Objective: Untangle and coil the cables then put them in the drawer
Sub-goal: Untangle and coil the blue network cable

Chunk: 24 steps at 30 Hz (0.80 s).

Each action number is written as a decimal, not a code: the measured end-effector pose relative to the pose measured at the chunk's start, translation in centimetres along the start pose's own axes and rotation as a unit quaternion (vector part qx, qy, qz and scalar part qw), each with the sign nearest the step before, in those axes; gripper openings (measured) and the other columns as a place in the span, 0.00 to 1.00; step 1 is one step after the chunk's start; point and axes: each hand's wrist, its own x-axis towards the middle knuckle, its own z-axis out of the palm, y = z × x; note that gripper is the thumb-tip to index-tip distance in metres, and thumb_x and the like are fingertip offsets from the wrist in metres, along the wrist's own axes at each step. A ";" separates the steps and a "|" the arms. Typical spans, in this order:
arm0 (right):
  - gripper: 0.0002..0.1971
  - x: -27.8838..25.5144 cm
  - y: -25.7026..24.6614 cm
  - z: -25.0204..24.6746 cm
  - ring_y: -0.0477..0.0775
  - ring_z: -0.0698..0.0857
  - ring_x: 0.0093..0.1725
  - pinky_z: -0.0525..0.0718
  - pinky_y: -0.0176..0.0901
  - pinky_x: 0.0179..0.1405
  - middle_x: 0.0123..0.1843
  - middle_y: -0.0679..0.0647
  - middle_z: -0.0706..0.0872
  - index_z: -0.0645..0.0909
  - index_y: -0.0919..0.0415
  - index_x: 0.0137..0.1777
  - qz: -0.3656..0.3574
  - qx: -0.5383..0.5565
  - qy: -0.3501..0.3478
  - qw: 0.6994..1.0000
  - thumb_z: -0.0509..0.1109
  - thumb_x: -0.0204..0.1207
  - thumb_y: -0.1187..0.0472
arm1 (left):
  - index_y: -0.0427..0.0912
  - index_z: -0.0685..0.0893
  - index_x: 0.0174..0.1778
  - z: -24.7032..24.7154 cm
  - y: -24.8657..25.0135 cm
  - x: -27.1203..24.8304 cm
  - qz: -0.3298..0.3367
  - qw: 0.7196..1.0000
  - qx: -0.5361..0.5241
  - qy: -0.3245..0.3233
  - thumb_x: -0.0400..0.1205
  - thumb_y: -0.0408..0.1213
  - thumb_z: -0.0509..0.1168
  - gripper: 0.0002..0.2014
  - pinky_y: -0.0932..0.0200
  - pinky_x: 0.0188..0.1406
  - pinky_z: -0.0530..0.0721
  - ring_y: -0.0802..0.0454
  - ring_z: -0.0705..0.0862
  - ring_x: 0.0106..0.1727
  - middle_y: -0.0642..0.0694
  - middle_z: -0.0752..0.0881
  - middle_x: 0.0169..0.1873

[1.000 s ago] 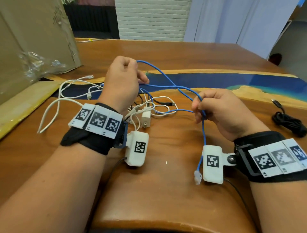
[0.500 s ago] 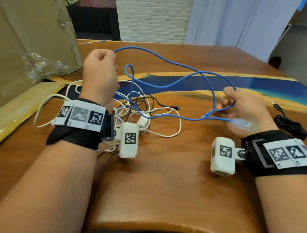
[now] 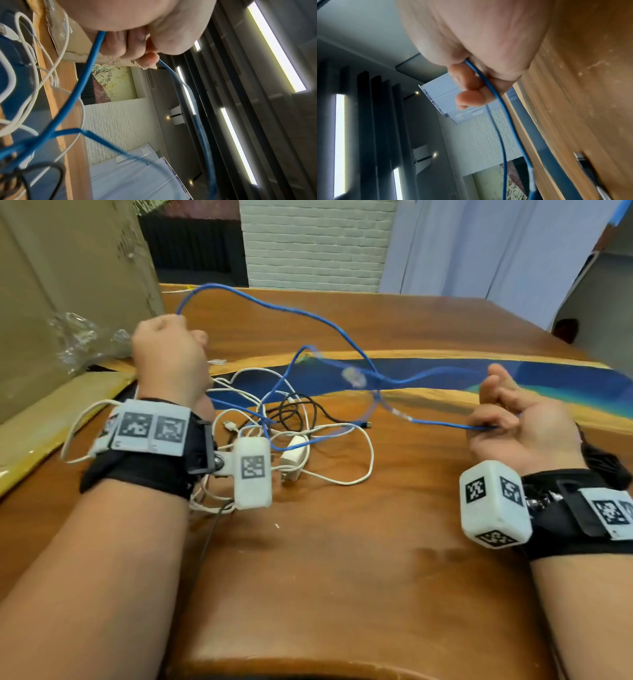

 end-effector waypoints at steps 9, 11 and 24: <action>0.16 0.7 1.5 0.1 0.55 0.89 0.46 0.89 0.57 0.51 0.59 0.63 0.89 0.73 0.51 0.73 0.013 -0.270 0.006 0.963 0.63 0.87 0.61 | 0.49 0.76 0.47 1.5 -0.2 -1.6 -0.007 0.999 -0.040 -0.006 0.89 0.37 0.54 0.07 0.64 0.21 0.64 0.57 0.69 0.19 0.55 0.83 0.23; 0.24 0.9 1.8 0.0 0.55 0.85 0.44 0.86 0.57 0.50 0.58 0.62 0.86 0.68 0.46 0.80 0.004 -0.336 0.010 0.942 0.68 0.86 0.55 | 0.49 0.76 0.48 1.7 -0.1 -2.1 0.006 0.999 -0.033 -0.017 0.89 0.37 0.54 0.08 0.63 0.22 0.64 0.58 0.68 0.19 0.55 0.84 0.24; 0.40 -3.4 4.6 3.5 0.55 0.91 0.50 0.89 0.46 0.48 0.70 0.54 0.85 0.71 0.43 0.80 -0.087 -0.349 -0.251 0.899 0.80 0.65 0.54 | 0.43 0.75 0.49 3.9 0.3 -6.7 0.056 0.965 -0.034 -0.254 0.92 0.33 0.56 0.07 0.64 0.18 0.67 0.52 0.69 0.19 0.51 0.83 0.23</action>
